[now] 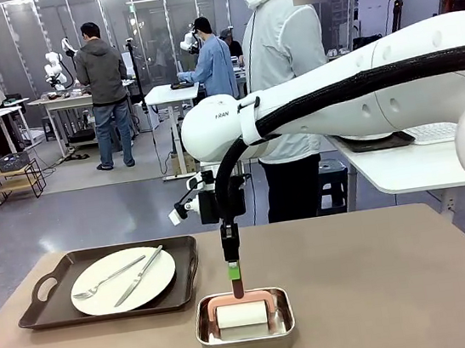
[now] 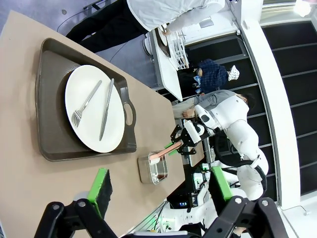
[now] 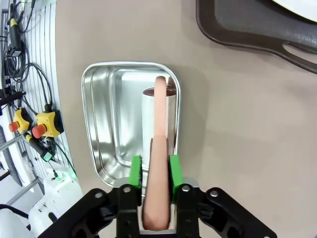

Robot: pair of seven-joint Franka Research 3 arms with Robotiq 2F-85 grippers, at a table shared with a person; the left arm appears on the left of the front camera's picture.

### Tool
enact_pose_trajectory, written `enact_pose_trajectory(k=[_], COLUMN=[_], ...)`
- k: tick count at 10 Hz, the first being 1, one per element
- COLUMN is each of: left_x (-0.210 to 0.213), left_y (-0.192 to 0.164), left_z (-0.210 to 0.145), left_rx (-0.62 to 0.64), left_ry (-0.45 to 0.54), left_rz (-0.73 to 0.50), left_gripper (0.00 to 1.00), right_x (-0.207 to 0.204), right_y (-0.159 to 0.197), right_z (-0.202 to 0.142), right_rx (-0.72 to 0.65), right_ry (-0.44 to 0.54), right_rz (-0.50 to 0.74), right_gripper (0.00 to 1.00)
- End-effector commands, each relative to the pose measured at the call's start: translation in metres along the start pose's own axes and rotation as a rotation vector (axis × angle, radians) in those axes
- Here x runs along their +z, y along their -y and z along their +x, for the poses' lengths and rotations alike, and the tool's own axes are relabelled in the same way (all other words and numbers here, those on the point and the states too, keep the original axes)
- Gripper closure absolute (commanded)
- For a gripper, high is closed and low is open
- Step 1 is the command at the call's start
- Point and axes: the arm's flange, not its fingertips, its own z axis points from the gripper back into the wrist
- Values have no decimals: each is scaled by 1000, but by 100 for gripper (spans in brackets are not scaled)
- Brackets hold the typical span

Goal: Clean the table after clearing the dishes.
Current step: When the left (or right) Handle tray is removed, use the left hand (or right hand) to clean the left (or right) side of the table with the Lint Roller.

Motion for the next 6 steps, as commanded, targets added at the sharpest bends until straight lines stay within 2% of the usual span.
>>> enact_pose_trajectory(k=[1, 2, 6], left_x=[3, 3, 3], left_y=[2, 2, 2], left_z=[0, 0, 0], left_rx=[-3, -3, -3], left_ry=[6, 6, 6], left_rz=[-12, -12, -12], left_gripper=[0, 0, 0], right_x=[2, 3, 18], right_y=[-3, -3, -21], right_z=[2, 2, -3], right_rx=[-24, -22, -22], right_ry=[-10, -16, -13], right_rz=[2, 0, -33], right_gripper=[88, 100, 98])
